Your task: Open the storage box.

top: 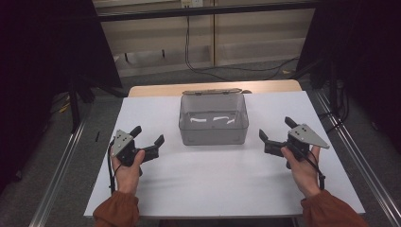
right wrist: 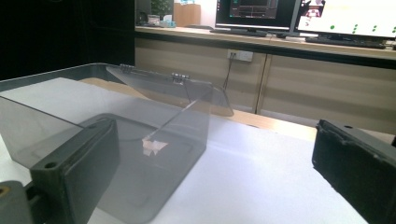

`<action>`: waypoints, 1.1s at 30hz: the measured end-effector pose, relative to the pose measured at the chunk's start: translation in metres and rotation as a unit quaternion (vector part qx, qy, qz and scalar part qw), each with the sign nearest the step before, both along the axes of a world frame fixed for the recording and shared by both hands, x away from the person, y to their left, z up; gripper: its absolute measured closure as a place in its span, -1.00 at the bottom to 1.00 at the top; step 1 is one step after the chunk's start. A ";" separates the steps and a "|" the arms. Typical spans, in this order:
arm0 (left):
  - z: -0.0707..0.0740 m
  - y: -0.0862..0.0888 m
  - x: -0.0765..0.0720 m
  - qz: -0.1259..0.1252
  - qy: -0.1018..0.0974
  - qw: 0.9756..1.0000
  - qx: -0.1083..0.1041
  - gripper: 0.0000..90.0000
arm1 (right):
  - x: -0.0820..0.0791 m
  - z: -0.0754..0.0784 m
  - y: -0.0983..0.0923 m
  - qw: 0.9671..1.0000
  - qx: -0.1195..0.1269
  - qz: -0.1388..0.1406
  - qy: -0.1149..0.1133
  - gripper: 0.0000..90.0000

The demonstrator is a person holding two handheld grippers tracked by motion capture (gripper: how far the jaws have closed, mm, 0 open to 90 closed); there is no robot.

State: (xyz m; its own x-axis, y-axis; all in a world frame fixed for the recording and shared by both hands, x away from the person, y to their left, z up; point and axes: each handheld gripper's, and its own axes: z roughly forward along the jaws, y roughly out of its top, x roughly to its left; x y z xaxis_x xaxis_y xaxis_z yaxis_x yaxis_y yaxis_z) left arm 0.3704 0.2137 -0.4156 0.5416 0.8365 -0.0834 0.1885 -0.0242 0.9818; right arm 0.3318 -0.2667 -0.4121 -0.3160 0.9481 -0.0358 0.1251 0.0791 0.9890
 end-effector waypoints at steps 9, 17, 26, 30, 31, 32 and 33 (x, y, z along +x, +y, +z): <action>-0.005 0.012 -0.018 0.015 0.000 1.000 -0.001 -0.92 | -0.016 -0.002 -0.011 1.000 0.001 -0.017 -0.003 -0.99; -0.007 0.016 -0.031 0.015 0.008 1.000 -0.002 -0.92 | -0.033 -0.006 -0.019 1.000 0.004 -0.027 -0.002 -1.00; -0.010 0.019 -0.043 0.025 0.013 1.000 -0.008 -0.92 | -0.048 -0.010 -0.024 0.999 0.006 -0.036 0.006 -1.00; -0.009 0.019 -0.050 0.029 0.010 0.999 -0.014 -0.92 | -0.054 -0.012 -0.027 0.999 0.007 -0.045 0.008 -1.00; -0.009 0.020 -0.051 0.030 0.009 0.999 -0.008 -0.92 | -0.056 -0.013 -0.028 0.999 0.005 -0.045 0.008 -1.00; -0.010 0.020 -0.053 0.031 0.009 0.999 -0.005 -0.92 | -0.058 -0.013 -0.029 0.999 0.005 -0.045 0.009 -1.00; -0.010 0.020 -0.055 0.031 0.009 0.999 -0.004 -0.92 | -0.059 -0.013 -0.030 0.999 0.006 -0.047 0.008 -1.00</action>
State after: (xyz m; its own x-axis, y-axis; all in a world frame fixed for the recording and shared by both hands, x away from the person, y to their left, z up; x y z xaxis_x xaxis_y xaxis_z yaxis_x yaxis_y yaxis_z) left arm 0.3158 0.2338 -0.4255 0.4876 0.8674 -0.0993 0.2074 -0.0046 0.9783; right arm 0.2724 -0.2963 -0.4253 -0.2266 0.9738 -0.0199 0.1475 0.0545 0.9876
